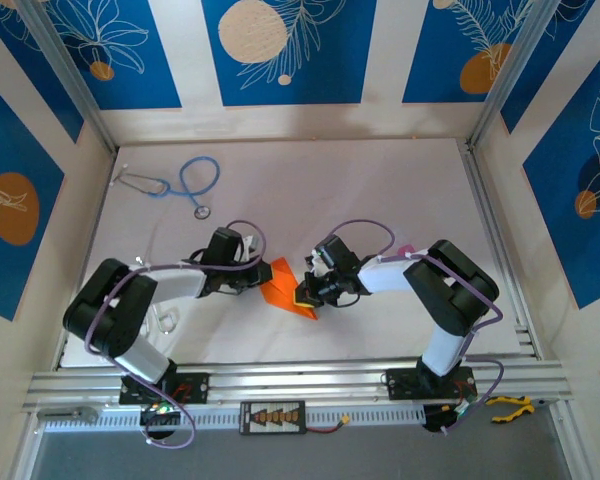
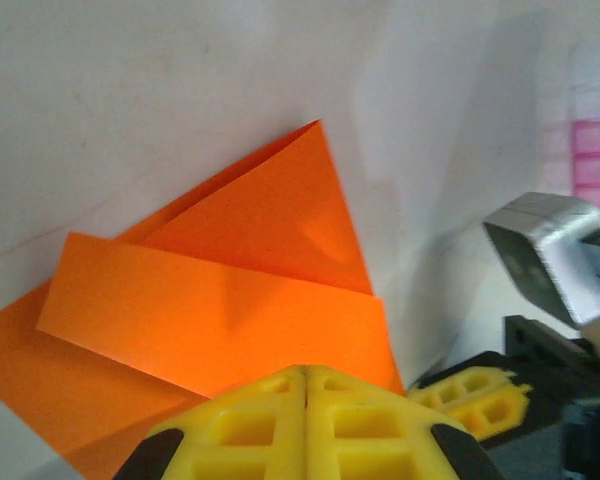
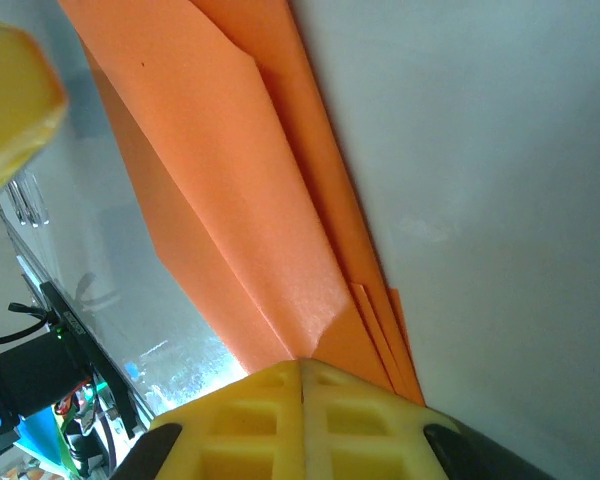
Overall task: Fold a paper plane with a square sheet of paper (pick it up from the middle)
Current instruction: Fourth fold the wing at the center of the table.
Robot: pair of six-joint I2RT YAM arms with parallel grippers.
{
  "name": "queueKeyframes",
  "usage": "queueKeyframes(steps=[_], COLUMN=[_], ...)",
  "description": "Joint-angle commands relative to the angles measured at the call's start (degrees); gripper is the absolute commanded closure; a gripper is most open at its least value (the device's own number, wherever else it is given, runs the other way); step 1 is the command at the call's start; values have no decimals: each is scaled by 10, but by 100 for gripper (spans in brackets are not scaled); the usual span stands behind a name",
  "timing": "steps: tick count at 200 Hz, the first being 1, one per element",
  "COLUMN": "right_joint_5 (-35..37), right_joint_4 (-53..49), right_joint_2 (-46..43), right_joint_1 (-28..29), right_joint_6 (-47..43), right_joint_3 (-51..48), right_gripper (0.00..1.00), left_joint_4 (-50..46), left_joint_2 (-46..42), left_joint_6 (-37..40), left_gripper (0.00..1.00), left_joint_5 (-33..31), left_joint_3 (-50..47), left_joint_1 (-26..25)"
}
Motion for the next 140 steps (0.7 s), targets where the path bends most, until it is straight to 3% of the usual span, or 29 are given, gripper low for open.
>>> queueKeyframes(steps=[1,88,140], right_joint_5=[27,20,19], right_joint_4=[-65,-62,-65], right_joint_2=[6,12,13], right_joint_1=[0,2,1], right_joint_6=[-5,-6,-7], right_joint_3=[-14,-13,-12], right_gripper=[100,100,100], left_joint_4=[12,-61,-59], left_joint_2=[24,42,56], left_joint_6=[-1,7,3], left_gripper=[95,96,96], left_joint_5=[-31,-82,-57], left_joint_3=[-1,18,31], left_joint_1=[-1,66,116])
